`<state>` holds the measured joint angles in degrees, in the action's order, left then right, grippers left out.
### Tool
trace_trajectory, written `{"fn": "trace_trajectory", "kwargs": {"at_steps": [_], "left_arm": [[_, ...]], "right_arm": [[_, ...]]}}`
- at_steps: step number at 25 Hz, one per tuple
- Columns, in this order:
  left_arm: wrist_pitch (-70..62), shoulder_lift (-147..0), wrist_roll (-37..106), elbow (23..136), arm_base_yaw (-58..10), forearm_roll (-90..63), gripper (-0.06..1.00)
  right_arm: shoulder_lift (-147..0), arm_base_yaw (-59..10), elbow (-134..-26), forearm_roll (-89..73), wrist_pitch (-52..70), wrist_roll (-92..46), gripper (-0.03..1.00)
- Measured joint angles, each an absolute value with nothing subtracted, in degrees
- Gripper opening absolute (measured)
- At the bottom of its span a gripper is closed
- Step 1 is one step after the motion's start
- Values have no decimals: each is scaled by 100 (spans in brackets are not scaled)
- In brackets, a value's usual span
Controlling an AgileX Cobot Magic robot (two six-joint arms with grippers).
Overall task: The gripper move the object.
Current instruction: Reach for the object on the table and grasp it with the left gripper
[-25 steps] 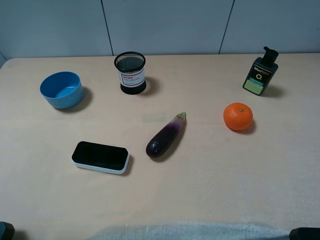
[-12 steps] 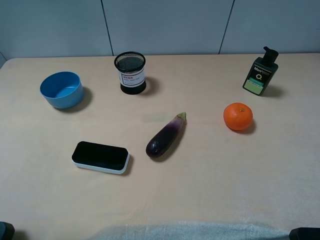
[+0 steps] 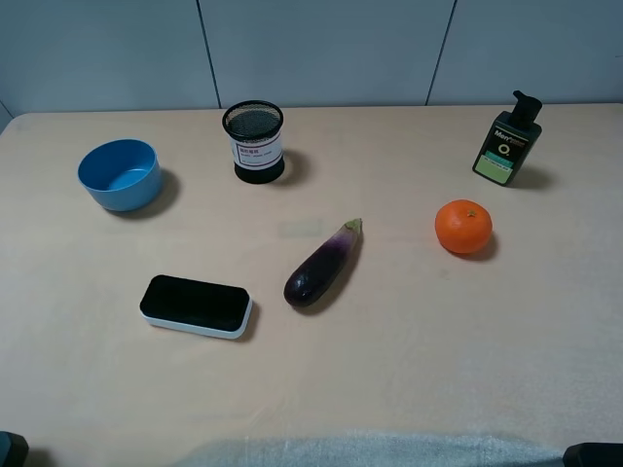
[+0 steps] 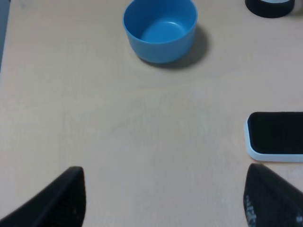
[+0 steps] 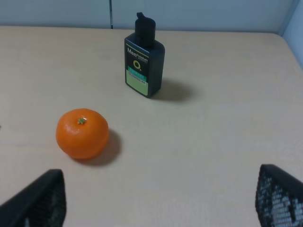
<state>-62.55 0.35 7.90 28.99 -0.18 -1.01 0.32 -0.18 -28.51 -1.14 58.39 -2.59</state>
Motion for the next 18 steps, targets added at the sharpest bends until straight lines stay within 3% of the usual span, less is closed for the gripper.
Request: {"fn": "trace_trajectory", "kwargs": {"at_steps": [18], "left_arm": [[-6255,35,790,2899,-18,-101,69]], "right_arm": [[32,-18,-2851,-114,5839,-259,61]]}}
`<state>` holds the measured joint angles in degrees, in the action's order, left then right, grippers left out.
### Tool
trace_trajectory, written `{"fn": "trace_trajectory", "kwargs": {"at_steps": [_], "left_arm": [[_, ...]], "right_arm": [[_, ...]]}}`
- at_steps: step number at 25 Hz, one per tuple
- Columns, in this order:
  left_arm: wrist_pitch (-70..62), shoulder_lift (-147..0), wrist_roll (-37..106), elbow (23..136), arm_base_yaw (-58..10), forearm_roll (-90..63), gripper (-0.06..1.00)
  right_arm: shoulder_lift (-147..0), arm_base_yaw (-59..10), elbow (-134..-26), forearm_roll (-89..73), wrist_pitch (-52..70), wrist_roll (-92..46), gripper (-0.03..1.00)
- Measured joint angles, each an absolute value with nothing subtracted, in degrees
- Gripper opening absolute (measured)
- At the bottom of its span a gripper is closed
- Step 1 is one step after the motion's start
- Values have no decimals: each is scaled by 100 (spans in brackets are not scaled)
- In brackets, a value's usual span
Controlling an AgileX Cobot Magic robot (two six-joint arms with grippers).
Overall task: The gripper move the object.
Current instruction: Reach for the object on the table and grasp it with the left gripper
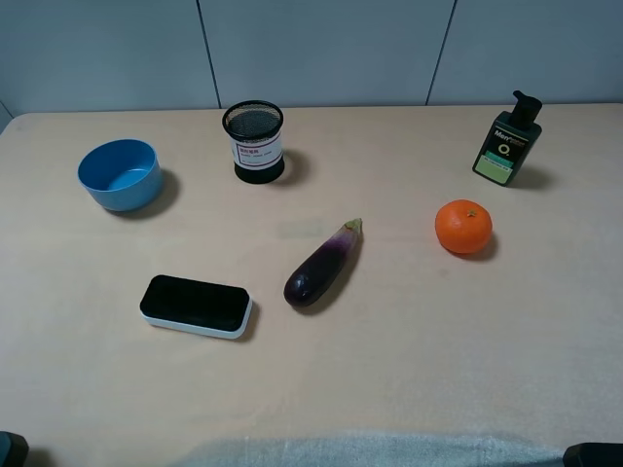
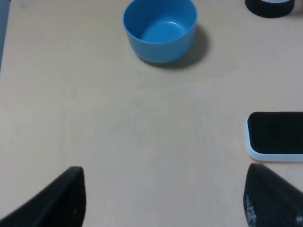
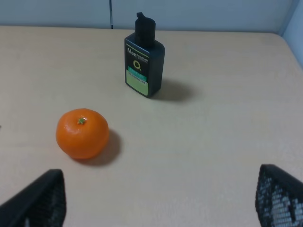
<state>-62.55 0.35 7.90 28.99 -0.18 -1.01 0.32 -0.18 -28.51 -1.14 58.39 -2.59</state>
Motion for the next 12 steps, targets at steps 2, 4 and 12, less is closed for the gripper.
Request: {"fn": "trace_trajectory", "kwargs": {"at_steps": [2,4,12], "left_arm": [[-6251,15,790,2899,-18,-101,69],[-6224,-194,790,2899,-18,-101,69],[-6027,-2133,790,2974,-18,-101,69]], "right_arm": [[32,-18,-2851,-114,5839,-259,61],[32,-18,-2851,-114,5839,-259,61],[32,-18,-2851,-114,5839,-259,61]]}}
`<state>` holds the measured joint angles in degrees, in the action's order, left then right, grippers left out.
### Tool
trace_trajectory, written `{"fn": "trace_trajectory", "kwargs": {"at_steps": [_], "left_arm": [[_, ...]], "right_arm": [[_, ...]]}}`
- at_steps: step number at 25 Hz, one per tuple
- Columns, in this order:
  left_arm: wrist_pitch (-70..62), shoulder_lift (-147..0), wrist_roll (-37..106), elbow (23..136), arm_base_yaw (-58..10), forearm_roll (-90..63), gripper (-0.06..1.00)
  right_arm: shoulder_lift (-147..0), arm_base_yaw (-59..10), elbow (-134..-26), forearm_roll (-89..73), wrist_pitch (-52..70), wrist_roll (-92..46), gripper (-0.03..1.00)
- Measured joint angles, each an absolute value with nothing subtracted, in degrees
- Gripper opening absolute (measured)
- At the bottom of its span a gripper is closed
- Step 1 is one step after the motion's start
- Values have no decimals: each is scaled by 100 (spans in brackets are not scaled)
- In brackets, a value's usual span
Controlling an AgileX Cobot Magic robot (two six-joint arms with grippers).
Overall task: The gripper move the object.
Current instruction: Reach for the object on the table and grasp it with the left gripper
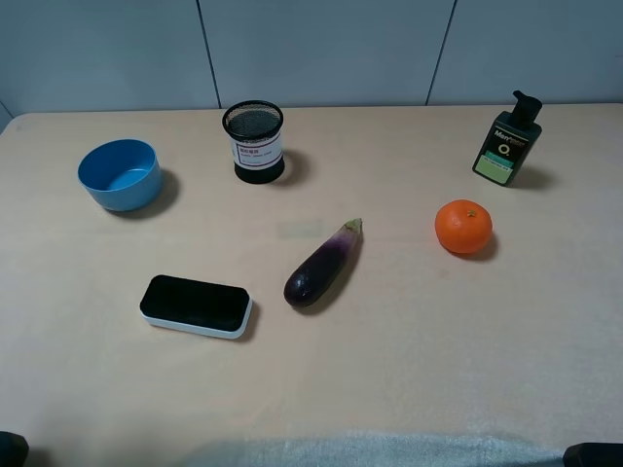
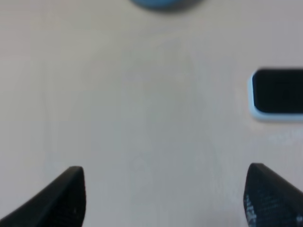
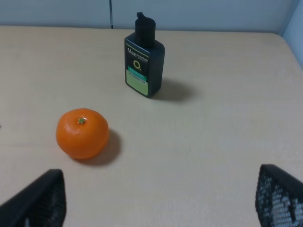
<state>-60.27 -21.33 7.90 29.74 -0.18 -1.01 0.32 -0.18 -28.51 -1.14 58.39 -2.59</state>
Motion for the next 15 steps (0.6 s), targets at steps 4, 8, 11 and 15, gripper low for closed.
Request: {"fn": "trace_trajectory", "kwargs": {"at_steps": [4,8,11,15], "left_arm": [[-6051,-3243,790,3383,-18,-101,69],[-6051,-4154,790,3908,-18,-101,69],[-5980,-4711,790,4286,-18,-101,69],[-5778,-5470,757,4631,-18,-101,69]], "right_arm": [[32,-18,-2851,-114,5839,-259,61],[32,-18,-2851,-114,5839,-259,61],[32,-18,-2851,-114,5839,-259,61],[32,-18,-2851,-114,5839,-259,61]]}}
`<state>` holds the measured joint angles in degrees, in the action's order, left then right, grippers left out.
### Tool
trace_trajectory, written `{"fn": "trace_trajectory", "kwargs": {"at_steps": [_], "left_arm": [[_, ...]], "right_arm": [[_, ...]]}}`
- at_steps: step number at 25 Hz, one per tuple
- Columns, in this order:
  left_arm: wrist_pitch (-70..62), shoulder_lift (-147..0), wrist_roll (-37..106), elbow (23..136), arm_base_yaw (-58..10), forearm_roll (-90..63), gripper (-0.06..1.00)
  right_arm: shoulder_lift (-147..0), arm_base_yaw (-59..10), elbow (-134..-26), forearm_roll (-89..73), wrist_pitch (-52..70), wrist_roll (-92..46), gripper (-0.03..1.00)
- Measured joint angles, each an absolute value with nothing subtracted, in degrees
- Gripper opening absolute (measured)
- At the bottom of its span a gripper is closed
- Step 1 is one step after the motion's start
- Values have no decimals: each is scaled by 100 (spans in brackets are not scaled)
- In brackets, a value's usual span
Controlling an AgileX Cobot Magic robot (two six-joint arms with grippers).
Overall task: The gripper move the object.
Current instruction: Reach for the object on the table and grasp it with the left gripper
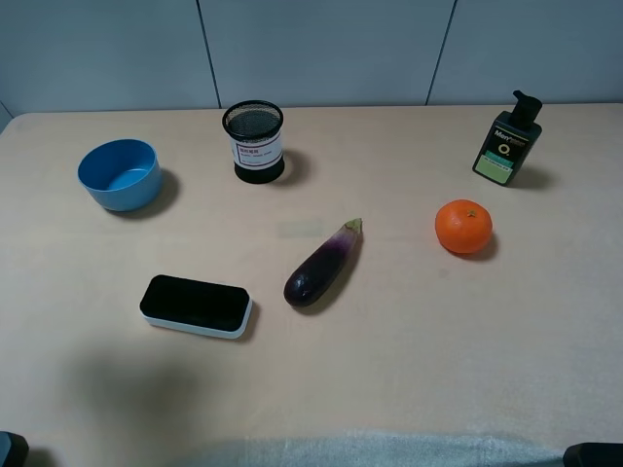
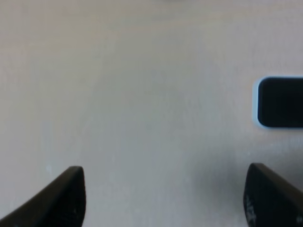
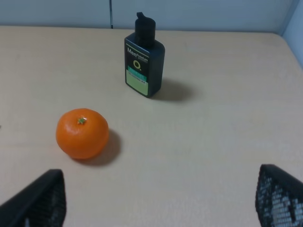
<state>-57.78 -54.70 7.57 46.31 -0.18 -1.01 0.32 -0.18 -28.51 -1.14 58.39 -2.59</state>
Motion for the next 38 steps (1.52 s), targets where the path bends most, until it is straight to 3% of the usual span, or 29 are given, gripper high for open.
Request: {"fn": "trace_trajectory", "kwargs": {"at_steps": [25,38], "left_arm": [[-4628,-9540,663,6830,-18,-85,69],[-4672,-11254,663,8130,-610,30,69]], "right_arm": [[32,-18,-2851,-114,5839,-259,61],[32,-18,-2851,-114,5839,-259,61]]}}
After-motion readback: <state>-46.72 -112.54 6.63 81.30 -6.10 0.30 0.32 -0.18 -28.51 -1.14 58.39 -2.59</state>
